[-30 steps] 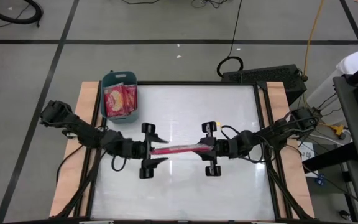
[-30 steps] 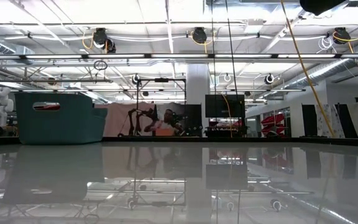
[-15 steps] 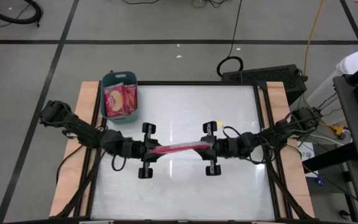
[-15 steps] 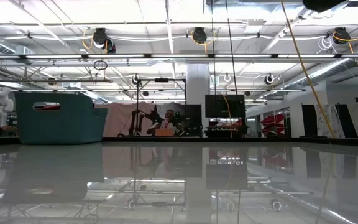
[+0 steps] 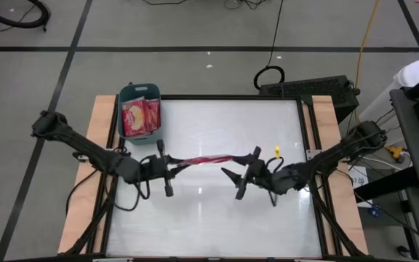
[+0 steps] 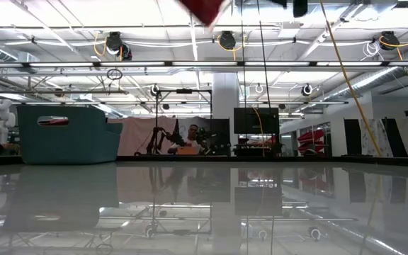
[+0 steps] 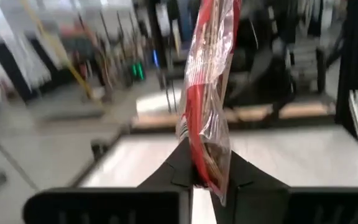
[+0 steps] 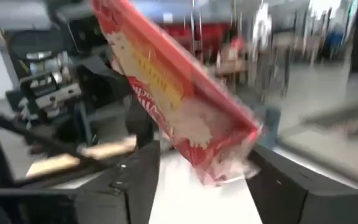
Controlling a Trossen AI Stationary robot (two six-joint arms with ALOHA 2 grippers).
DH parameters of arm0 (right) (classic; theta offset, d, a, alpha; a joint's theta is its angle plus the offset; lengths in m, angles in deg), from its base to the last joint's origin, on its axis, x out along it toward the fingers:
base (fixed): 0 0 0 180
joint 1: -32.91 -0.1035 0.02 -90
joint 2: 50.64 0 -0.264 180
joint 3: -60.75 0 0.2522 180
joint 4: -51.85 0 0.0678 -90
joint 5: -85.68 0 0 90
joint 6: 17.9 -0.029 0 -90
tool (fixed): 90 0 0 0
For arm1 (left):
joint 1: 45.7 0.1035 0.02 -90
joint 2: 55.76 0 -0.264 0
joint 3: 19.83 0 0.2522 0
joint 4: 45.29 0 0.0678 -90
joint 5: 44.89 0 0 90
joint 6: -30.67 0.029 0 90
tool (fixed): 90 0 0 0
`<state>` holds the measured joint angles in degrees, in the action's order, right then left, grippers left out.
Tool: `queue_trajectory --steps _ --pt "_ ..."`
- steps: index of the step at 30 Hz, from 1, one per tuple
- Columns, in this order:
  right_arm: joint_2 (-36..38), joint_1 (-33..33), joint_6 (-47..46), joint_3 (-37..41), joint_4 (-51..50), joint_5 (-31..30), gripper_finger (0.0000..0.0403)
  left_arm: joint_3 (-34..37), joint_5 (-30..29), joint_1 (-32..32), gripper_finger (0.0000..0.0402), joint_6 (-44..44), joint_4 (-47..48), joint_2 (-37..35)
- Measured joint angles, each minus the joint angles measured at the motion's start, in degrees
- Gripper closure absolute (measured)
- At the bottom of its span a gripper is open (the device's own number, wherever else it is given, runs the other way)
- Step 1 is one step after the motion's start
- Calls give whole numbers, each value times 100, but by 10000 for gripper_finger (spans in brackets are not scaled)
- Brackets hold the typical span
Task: Sort popcorn bags into baskets
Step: Stack the red popcorn bag on top of the other red popcorn bag into the blue bin
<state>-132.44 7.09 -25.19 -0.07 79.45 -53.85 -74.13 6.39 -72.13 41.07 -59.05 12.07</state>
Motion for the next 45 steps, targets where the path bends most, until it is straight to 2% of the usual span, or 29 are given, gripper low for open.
queue_trajectory --steps 2,5,11,16,19,23,28,34,37,41,45 --pt "121 116 -698 -2 -758 234 181 0 -14 45 363 -568 717 -91" --pt "135 311 -1124 1 -1424 794 175 4 -32 82 358 -1232 1593 -111" --pt "-274 715 -1243 -31 -1721 1803 175 4 97 187 381 -2230 2740 -103" --pt "-627 904 -981 -301 -1948 1959 174 4 405 214 373 -2648 3378 -104" --pt "-615 926 -1089 -396 -2515 2009 174 2 431 194 364 -3000 4051 -97" --pt "-611 927 -1151 -393 -3077 2007 174 4 495 188 380 -3449 4605 -116" --pt "-780 1023 -802 -393 -2408 2149 174 4 730 213 382 -3406 4425 -114" --pt "-1351 1149 96 -393 -674 2367 174 2 951 221 365 -3202 4206 -41" --pt "-1664 1234 371 -403 -13 2910 179 -1 1038 238 373 -3183 4226 51" --pt "-2083 1372 338 -659 -75 3166 210 -2 1082 255 382 -2992 3958 161" --pt "-2361 1458 350 -878 -134 3174 276 0 1130 280 371 -2914 3828 195"
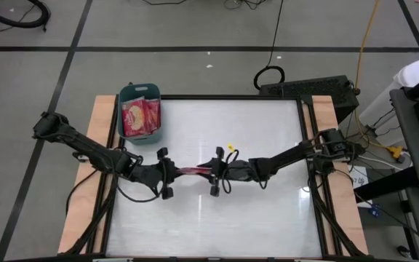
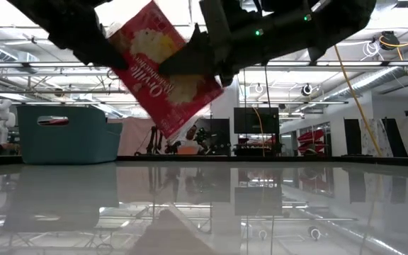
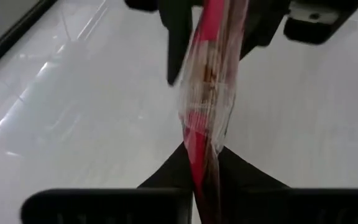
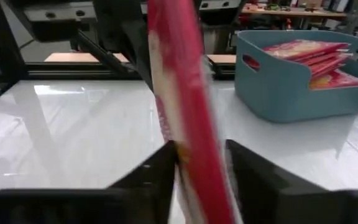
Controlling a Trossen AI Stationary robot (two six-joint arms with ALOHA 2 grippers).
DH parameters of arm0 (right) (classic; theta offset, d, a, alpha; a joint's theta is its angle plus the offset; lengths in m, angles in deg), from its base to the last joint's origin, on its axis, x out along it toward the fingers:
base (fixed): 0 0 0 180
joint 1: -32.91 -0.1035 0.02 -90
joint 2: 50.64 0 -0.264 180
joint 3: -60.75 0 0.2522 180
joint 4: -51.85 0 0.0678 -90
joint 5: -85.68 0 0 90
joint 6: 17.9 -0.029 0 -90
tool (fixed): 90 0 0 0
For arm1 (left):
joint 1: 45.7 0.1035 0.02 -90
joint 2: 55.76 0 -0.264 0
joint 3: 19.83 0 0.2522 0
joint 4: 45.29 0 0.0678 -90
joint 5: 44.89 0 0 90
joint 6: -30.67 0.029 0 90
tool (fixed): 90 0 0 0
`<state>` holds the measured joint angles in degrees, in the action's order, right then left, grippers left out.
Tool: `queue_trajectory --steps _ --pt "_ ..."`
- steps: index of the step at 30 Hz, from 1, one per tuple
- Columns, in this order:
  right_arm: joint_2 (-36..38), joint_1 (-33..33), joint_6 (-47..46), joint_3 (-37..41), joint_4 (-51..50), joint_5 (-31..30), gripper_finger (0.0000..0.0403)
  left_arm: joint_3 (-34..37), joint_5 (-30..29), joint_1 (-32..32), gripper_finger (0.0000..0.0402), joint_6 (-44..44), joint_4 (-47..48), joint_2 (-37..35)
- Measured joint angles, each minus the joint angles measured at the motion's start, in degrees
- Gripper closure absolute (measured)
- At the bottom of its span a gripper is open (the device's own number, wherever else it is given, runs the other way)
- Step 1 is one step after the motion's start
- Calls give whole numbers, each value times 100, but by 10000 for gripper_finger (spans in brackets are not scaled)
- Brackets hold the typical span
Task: Sort popcorn bags into baskets
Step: Stack the red popcorn bag on top of the other red popcorn bag into the blue bin
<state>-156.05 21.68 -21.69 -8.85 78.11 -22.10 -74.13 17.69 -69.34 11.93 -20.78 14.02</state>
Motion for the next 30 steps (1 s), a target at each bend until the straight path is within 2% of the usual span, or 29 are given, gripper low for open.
queue_trajectory --steps 4,6,8,13,19,23,26,30 --pt "85 30 37 12 -79 36 359 -4 -95 9 343 -88 7 0" --pt "192 30 76 31 -293 31 386 -4 -171 9 331 -144 -10 0" --pt "306 30 68 31 -559 16 386 -4 -273 -12 317 -273 4 0" --pt "562 30 -216 33 -932 -25 356 -4 -727 -110 265 -451 211 35" --pt "1119 -10 -232 342 -842 -17 378 76 -904 -302 217 -832 340 35" --pt "1349 -88 -49 864 346 -16 388 412 -1065 -396 204 -471 -697 35" --pt "1344 -127 4 1215 1361 -10 382 769 -1129 -381 202 112 -2211 35" --pt "1344 -123 16 1420 1856 -11 373 1270 -1117 -375 202 914 -4478 35"
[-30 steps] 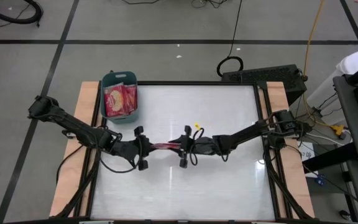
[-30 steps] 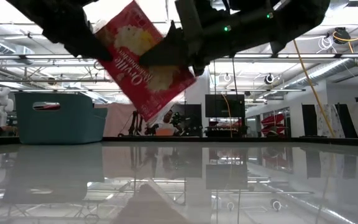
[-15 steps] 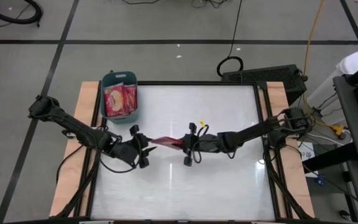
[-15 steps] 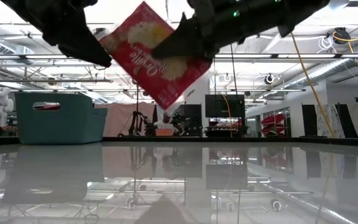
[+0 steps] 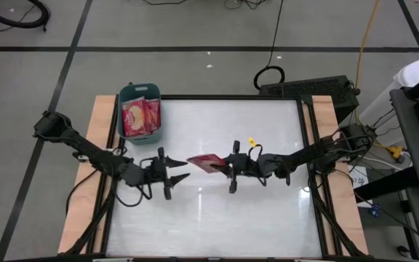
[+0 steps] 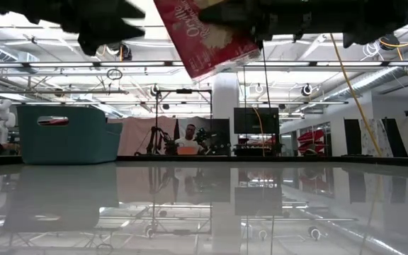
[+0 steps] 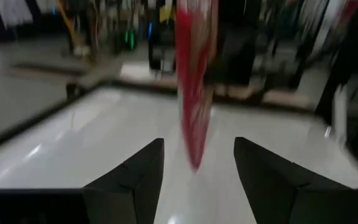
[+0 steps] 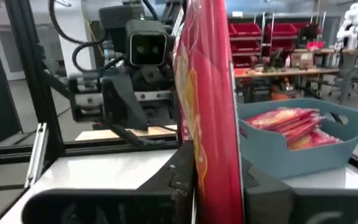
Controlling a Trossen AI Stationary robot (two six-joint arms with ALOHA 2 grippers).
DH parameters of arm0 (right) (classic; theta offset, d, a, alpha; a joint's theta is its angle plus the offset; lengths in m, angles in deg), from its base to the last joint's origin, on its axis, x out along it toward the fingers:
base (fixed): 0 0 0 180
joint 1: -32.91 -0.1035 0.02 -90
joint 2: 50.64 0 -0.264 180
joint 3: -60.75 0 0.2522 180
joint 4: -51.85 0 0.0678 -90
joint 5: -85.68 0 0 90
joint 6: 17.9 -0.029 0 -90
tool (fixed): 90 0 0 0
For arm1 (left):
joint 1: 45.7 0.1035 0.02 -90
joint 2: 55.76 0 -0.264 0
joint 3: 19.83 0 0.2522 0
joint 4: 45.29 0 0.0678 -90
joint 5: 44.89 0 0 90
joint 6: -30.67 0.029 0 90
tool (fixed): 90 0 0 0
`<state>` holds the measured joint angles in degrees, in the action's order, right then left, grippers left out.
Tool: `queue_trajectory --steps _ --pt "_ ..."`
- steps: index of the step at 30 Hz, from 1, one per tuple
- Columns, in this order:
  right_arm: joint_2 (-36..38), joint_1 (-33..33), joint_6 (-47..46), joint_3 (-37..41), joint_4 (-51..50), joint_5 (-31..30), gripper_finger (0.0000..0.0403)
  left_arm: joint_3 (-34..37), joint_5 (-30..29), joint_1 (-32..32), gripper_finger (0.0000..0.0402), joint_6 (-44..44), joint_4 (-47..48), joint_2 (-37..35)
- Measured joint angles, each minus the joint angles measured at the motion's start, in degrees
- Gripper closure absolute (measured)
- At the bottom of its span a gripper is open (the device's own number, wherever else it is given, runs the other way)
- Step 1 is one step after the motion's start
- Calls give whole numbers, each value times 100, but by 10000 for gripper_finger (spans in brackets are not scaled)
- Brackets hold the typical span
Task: Sort popcorn bags into baskets
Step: Stack the red popcorn bag on top of the other red popcorn bag into the blue bin
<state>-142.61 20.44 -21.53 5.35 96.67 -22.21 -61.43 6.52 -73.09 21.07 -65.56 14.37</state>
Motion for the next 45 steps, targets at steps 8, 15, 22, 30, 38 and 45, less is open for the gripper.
queue_trajectory --steps 8,15,22,30,38,45 --pt "0 -2 239 15 649 342 381 280 694 282 201 371 -1696 187" --pt "0 -2 281 15 772 614 379 -209 1438 599 187 742 -2139 775" --pt "0 -2 283 12 803 619 379 -648 1479 850 149 921 -2107 1274" --pt "-2 -2 307 12 844 614 379 -684 1739 996 268 992 -2069 1384" --pt "-11 -31 378 1 885 381 366 -686 1823 1012 380 913 -1899 1268" --pt "32 -161 748 4 567 -530 293 -684 1803 1068 382 907 -521 146"
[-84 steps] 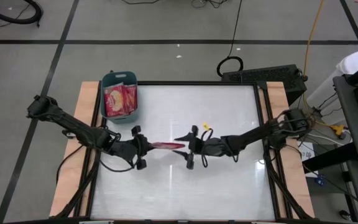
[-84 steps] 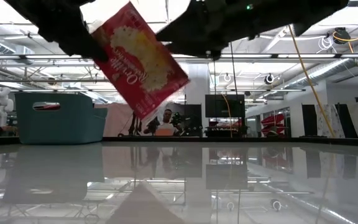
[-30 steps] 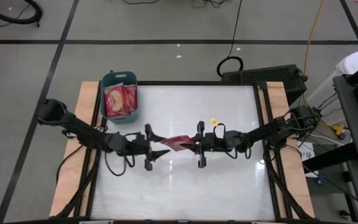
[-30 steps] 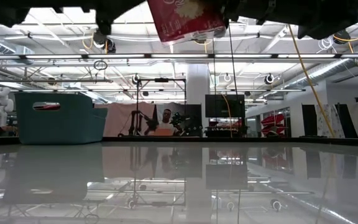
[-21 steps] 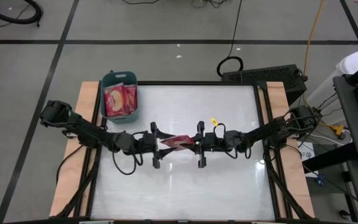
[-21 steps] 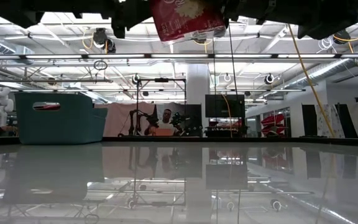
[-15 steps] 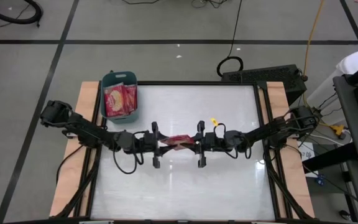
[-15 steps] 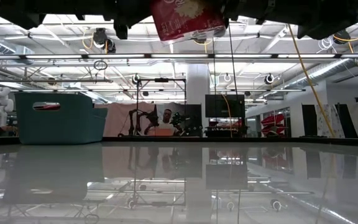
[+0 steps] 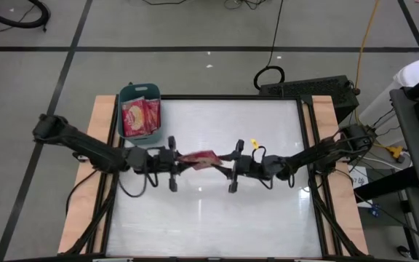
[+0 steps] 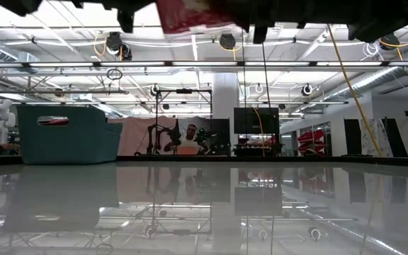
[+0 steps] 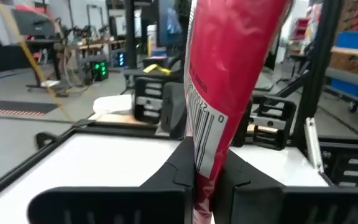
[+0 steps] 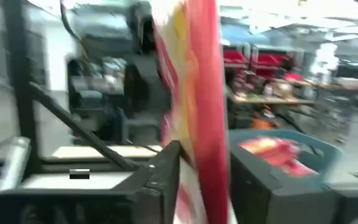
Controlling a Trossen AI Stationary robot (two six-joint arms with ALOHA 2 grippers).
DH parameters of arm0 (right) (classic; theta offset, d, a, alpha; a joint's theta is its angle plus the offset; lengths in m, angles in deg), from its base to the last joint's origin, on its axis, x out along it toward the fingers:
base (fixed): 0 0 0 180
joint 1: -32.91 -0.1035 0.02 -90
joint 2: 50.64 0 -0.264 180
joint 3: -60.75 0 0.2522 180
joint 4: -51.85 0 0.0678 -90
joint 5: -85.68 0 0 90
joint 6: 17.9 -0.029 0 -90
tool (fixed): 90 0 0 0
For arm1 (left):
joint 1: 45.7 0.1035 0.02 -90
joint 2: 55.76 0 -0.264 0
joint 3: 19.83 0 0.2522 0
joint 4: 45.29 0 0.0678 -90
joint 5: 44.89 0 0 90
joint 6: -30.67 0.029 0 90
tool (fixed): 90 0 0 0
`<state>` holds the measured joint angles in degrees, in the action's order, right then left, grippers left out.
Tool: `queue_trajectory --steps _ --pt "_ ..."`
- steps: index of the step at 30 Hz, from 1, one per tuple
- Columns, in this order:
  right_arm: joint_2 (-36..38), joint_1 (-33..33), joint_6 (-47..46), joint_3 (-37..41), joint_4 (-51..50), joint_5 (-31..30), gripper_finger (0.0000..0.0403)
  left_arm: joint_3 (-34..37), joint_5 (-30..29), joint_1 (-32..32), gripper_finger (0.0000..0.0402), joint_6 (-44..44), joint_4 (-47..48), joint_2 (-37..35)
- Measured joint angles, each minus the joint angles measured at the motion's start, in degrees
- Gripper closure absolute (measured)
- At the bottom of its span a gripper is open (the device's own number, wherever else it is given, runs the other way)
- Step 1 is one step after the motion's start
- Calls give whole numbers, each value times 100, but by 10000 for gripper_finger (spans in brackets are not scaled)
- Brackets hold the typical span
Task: Sort popcorn bags into baskets
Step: Stack the red popcorn bag on top of the other red popcorn bag into the blue bin
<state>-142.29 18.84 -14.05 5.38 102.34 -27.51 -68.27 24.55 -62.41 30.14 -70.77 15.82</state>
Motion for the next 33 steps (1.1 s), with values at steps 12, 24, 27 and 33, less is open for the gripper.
queue_trajectory --steps 12,24,27,33 --pt "135 319 279 0 -1123 -374 244 0 -203 950 376 -792 3555 -2910" --pt "135 380 253 4 -1977 -354 247 -926 -427 2581 376 -2110 7656 -4138" --pt "135 377 147 7 -2157 -134 248 -1297 -418 2876 380 -2298 8625 -4117" --pt "135 370 123 4 -2205 568 248 -1423 -443 3426 377 -2470 9410 -4122"
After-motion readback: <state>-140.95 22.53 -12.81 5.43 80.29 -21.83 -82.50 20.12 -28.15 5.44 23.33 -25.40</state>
